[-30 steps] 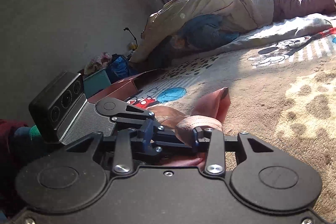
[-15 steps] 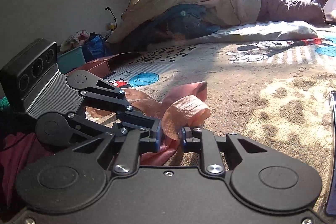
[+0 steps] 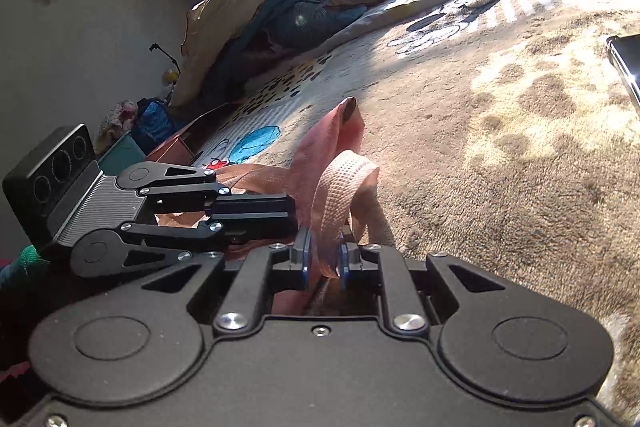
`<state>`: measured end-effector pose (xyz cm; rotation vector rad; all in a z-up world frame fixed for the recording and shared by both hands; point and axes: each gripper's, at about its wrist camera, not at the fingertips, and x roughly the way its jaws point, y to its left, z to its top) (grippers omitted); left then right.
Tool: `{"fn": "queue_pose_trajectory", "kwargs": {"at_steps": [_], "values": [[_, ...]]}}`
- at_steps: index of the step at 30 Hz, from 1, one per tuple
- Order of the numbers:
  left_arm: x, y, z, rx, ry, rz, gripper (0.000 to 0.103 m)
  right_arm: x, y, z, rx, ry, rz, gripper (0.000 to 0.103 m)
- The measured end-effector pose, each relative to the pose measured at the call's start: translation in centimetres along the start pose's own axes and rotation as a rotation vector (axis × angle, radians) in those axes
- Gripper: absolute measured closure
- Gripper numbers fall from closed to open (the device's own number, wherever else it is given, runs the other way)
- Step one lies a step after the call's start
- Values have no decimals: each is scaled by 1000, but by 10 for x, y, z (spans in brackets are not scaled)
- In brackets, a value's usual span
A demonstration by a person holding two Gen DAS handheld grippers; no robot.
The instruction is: Fold shopping bag
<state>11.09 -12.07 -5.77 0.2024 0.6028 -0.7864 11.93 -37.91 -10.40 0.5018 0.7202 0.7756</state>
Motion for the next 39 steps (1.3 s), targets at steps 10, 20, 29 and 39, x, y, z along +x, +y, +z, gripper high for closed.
{"fn": "queue_pose_trajectory", "kwargs": {"at_steps": [10,20,29,39], "values": [[-6,-2,-7,-152,-77,-97,94,10,5,-2,198,-58,97,54],[-47,-7,-16,-118,-125,-63,93,17,5,-4,297,-106,63,89],[-142,25,-11,-198,-300,159,93,54,25,-13,582,-211,396,90],[-113,44,-19,-186,-128,193,93,108,50,-36,618,-136,265,90]]}}
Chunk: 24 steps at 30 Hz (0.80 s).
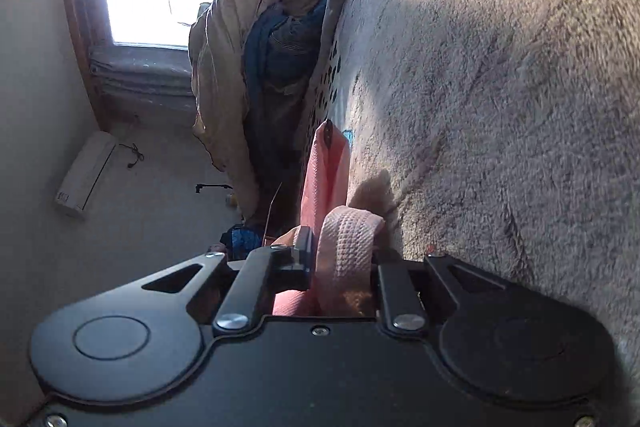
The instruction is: Fold shopping bag
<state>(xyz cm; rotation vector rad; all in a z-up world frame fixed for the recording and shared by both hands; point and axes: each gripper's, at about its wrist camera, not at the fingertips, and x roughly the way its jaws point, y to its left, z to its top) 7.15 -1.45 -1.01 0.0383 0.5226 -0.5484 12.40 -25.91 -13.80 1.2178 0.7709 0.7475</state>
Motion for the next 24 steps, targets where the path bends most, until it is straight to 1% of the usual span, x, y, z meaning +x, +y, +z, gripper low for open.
{"fn": "queue_pose_trajectory", "kwargs": {"at_steps": [1,2,4,6,8,10,12,13,15,19,22,24], "values": [[12,-5,-1,15,31,-23,93,0,1,0,-19,9,-20,91],[20,-9,-4,30,64,-26,93,-1,-1,0,-19,13,-29,91],[33,-18,-8,82,123,-4,93,-3,-1,2,-25,20,-36,90],[35,-23,-6,85,131,-3,93,-4,0,6,-17,30,-43,90],[32,-29,-6,123,119,-14,93,-8,1,12,6,35,-42,88],[31,-37,-6,168,119,-27,93,-24,7,20,-17,29,-38,88],[35,-44,-6,210,145,-20,93,-34,6,22,-20,33,-51,88],[39,-50,-8,247,165,-11,93,-39,5,22,-22,36,-58,88],[43,-54,-8,249,165,-1,93,-42,-4,20,6,42,-60,88],[42,-59,-9,260,161,17,93,-46,-4,16,-8,47,-51,88],[40,-62,-10,251,166,24,93,-51,-3,15,11,48,-48,82],[39,-66,-10,256,169,37,93,-53,-3,15,22,48,-45,81]]}}
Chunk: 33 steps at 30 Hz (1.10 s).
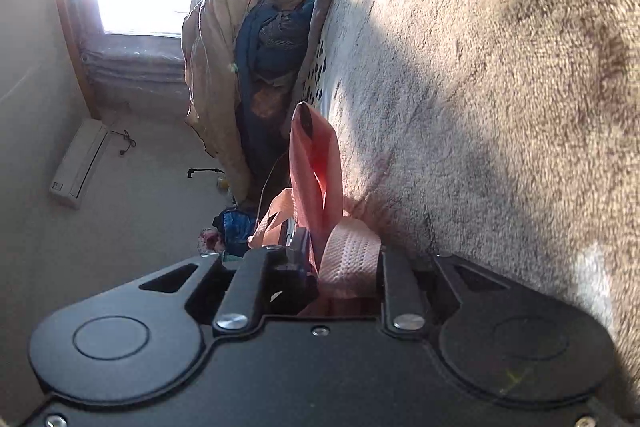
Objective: Fold shopping bag
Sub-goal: 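Grasp the bag bundle with the left gripper while the right gripper holds the strap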
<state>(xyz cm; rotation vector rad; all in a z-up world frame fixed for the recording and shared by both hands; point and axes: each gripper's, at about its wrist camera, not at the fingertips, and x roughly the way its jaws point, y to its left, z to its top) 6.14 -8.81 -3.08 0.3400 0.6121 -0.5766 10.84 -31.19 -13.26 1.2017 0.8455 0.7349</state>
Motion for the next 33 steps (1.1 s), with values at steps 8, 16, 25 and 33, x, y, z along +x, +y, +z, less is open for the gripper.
{"fn": "queue_pose_trajectory", "kwargs": {"at_steps": [8,16,25,33], "values": [[1,-17,4,39,35,42,93,4,10,-6,-61,-16,-47,82],[7,-41,1,111,81,62,2,9,13,-5,-53,-26,-63,82],[6,-62,-6,250,112,182,35,10,9,-1,-35,-27,-63,82],[34,-89,-15,593,233,322,51,21,17,2,-21,-22,-60,82]]}}
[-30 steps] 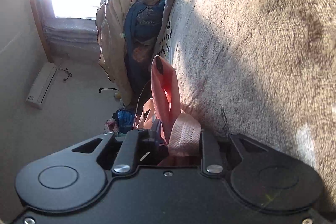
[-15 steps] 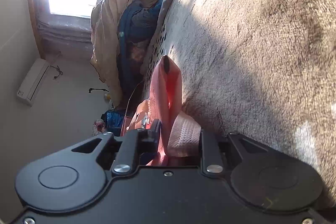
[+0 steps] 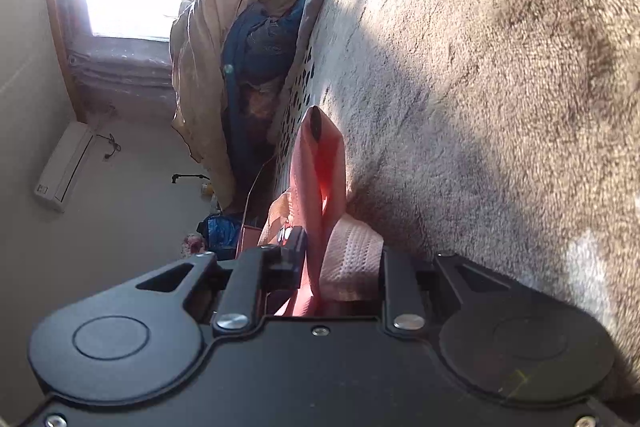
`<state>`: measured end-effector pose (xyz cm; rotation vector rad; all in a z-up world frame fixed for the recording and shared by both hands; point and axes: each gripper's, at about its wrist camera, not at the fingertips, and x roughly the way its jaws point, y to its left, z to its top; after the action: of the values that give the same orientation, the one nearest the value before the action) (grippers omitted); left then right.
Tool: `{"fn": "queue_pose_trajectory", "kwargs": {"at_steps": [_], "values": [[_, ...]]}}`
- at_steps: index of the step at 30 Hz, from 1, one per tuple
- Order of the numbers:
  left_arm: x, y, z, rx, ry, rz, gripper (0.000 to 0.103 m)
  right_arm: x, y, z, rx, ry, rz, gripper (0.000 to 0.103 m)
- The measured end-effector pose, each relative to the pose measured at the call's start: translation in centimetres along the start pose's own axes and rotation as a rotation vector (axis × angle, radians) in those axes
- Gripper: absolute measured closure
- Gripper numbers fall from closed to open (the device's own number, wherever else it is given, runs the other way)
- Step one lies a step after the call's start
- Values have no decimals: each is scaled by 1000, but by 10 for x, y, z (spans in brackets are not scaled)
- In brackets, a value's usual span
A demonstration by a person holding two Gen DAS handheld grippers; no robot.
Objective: Fold shopping bag
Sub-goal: 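Grasp the bag bundle with the left gripper while the right gripper holds the strap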
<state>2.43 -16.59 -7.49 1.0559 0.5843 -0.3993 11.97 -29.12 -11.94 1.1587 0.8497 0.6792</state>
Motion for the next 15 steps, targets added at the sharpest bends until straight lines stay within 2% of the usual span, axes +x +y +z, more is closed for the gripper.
{"fn": "queue_pose_trajectory", "kwargs": {"at_steps": [4,5,7,11,14,15], "values": [[2,1,-2,56,6,81,68,-14,1,-1,-20,2,5,82],[3,5,-4,49,7,94,70,-19,2,-2,-28,-4,16,89],[5,14,-7,16,18,87,71,-30,1,-2,-51,-18,32,91],[17,3,-5,79,63,92,71,-36,0,-4,-15,-35,124,91],[21,-3,-1,97,67,101,72,-43,-3,-8,49,-26,211,91],[22,-4,1,104,68,103,72,-46,-4,-11,64,-35,201,91]]}}
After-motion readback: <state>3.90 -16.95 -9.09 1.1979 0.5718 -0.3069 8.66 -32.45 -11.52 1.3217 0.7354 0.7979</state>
